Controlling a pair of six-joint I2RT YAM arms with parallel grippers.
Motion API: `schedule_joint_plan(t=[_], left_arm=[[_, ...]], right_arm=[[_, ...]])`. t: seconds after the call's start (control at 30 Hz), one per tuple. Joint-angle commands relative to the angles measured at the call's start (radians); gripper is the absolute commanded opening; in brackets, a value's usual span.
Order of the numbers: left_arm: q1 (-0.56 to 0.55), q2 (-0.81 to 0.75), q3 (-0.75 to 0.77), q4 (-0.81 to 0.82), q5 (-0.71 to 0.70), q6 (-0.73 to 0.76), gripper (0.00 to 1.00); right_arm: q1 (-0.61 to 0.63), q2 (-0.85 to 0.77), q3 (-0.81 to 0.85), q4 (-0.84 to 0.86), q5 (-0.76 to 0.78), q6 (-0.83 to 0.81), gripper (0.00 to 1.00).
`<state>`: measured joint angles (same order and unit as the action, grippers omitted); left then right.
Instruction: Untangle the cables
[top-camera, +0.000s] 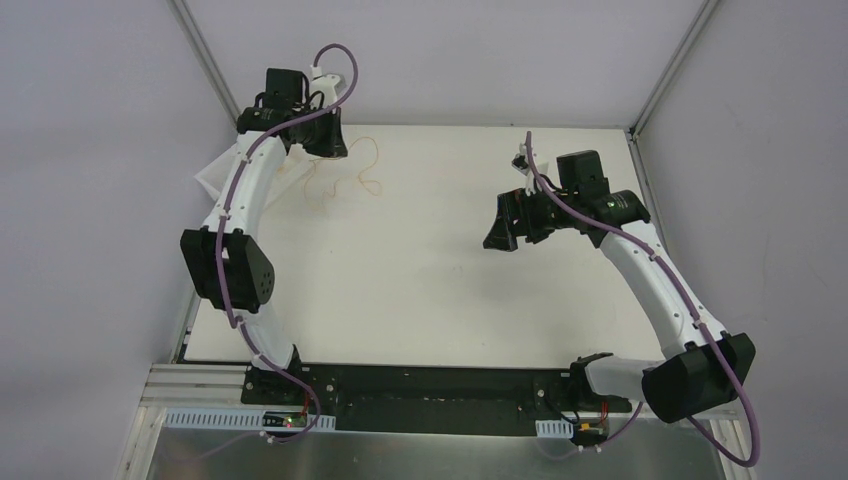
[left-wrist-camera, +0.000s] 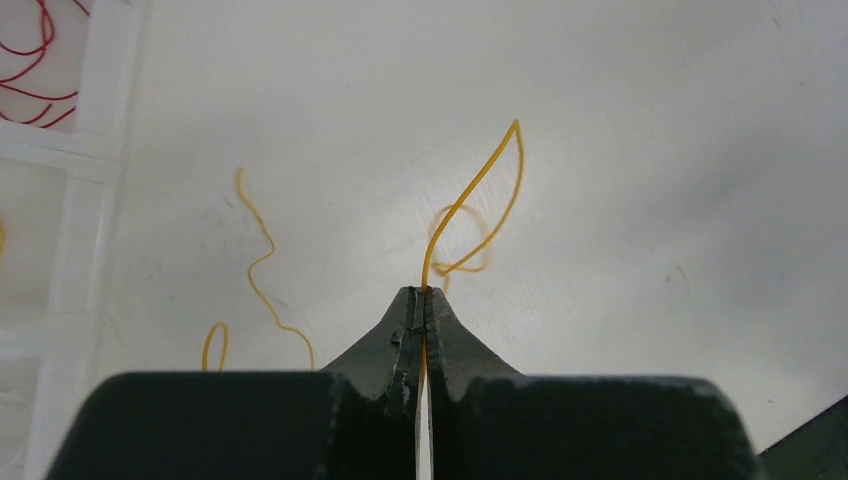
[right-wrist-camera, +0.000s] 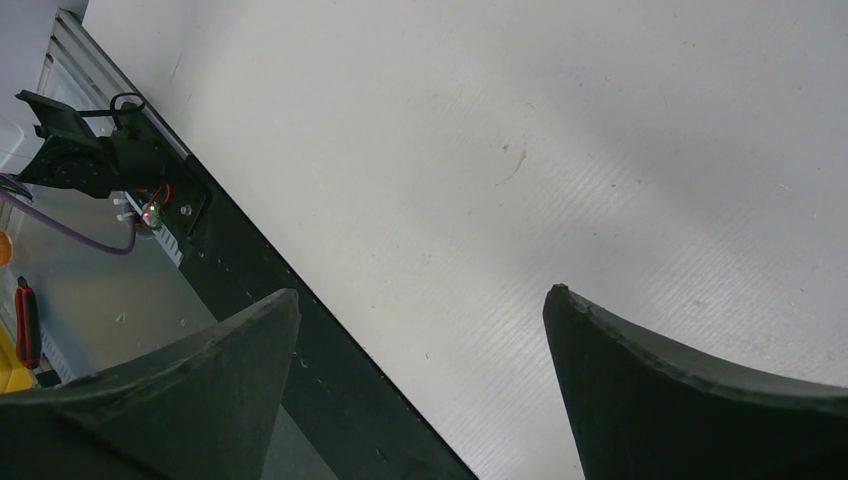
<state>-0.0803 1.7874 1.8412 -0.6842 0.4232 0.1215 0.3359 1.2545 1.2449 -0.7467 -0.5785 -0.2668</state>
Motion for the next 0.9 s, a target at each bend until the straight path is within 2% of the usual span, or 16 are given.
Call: schedule_joint_plan(t=[0.0,0.17,0.3,0.5,0.67,0.87], left_arm=[[-0.008,0.001,0.022,-0.044,0.092,-0.023,0.0],[0.02,0.008,0.131,-0.048,0.061,-0.018,0.0],[0.043,0.027,0.256,-0.088,0.069,0.048,0.0],[0.074,0.035,0.342,-0.097,0.133,0.296,0.0],[0.131,0.106,0.428,-0.097,0.102,0.494,0.0],[0.181,0.233,0.574,-0.09,0.054,0.638,0.0]], right_arm=[[-0.006,0.0,0.022,-0.014,0.008,-0.02,0.96],[-0.006,0.002,0.02,-0.013,0.006,-0.019,0.96],[-0.007,0.005,0.02,-0.01,0.004,-0.016,0.96],[-0.007,0.009,0.016,-0.002,0.0,-0.007,0.96],[-0.007,0.015,0.017,0.001,0.001,0.0,0.96],[-0.007,0.024,0.021,0.003,0.004,0.004,0.96]])
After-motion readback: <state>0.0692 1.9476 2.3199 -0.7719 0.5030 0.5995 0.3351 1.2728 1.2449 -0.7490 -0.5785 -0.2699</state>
